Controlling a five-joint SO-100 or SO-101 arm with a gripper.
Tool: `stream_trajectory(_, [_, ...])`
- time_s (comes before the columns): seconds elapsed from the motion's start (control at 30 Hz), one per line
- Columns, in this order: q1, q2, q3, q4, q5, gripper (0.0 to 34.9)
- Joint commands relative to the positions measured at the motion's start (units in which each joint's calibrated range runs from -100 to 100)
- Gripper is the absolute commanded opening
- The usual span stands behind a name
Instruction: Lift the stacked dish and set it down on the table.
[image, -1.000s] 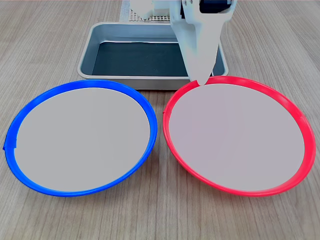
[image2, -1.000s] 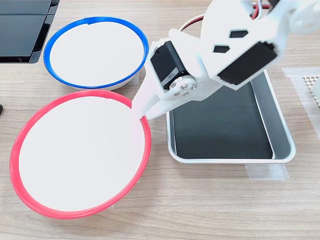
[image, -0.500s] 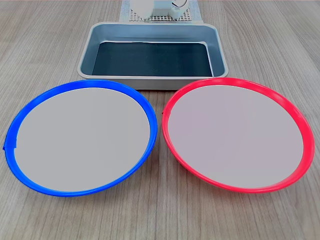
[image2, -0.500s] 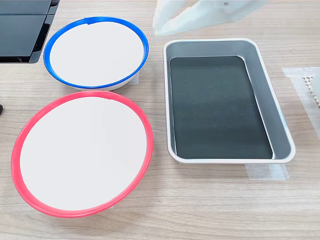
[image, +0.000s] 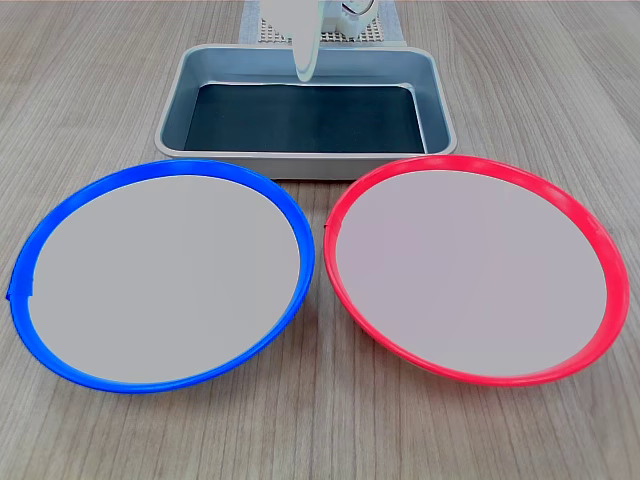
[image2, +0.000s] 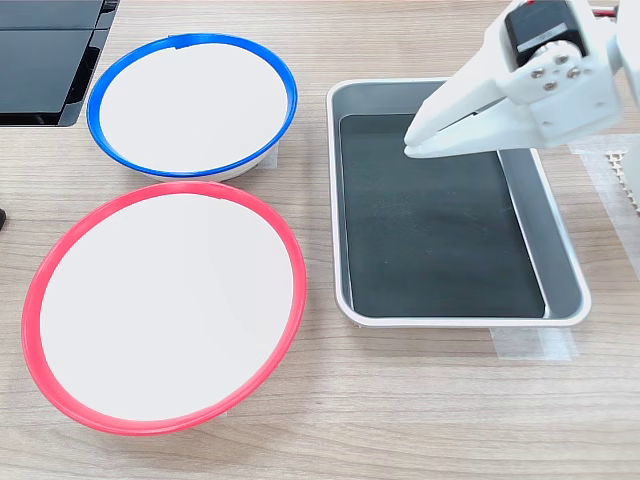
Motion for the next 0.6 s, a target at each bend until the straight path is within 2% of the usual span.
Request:
stream_trajectory(0.0, [1.57, -5.88, 2.09, 3.08, -0.68, 0.0])
stream_trajectory(0.07, [1.86, -7.59, 2.09, 7.45, -1.47, 0.0])
stream_trajectory(0.57, [0.91, -7.59, 2.09, 7.45, -0.98, 0.3])
